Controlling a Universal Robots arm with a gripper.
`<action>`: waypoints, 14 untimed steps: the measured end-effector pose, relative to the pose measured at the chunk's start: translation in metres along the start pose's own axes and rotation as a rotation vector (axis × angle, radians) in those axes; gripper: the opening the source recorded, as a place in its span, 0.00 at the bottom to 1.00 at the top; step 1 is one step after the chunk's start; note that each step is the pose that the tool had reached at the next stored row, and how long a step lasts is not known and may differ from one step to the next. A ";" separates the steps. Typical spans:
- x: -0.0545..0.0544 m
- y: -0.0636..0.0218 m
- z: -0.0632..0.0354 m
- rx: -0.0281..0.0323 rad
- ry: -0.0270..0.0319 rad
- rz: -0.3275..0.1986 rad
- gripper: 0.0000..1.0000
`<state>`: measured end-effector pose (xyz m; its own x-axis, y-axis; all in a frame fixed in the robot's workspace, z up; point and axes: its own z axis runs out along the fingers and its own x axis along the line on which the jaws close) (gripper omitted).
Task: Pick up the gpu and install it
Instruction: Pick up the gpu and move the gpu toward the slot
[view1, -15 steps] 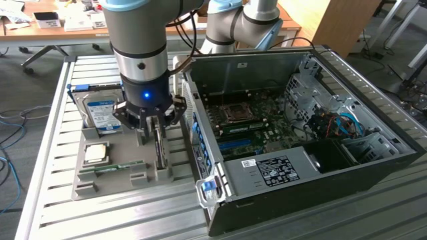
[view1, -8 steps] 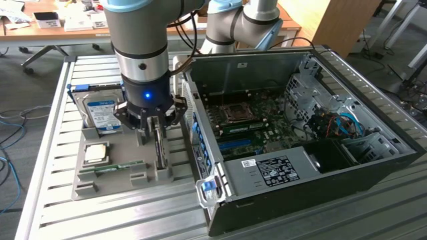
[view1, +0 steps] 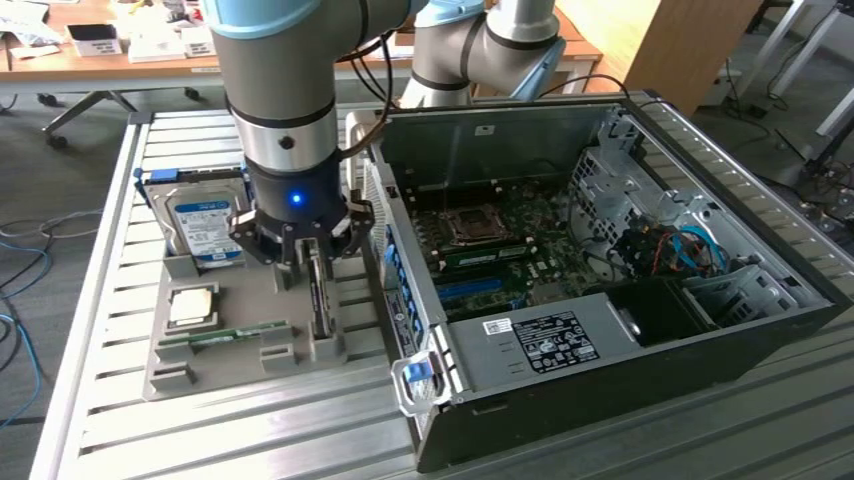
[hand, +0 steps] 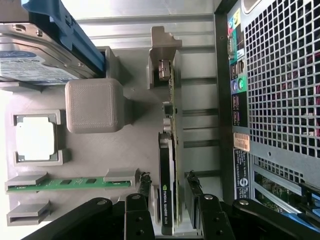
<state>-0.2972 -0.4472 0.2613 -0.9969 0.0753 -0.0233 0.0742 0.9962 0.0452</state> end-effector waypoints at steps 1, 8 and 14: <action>0.000 0.0000 0.0010 0.0000 -0.0001 0.000 0.42; 0.000 -0.0003 0.0070 0.0001 0.0000 0.000 0.42; 0.000 -0.0004 0.0084 0.0002 0.0002 0.000 0.42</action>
<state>-0.2972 -0.4472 0.2529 -0.9969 0.0753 -0.0231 0.0742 0.9962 0.0450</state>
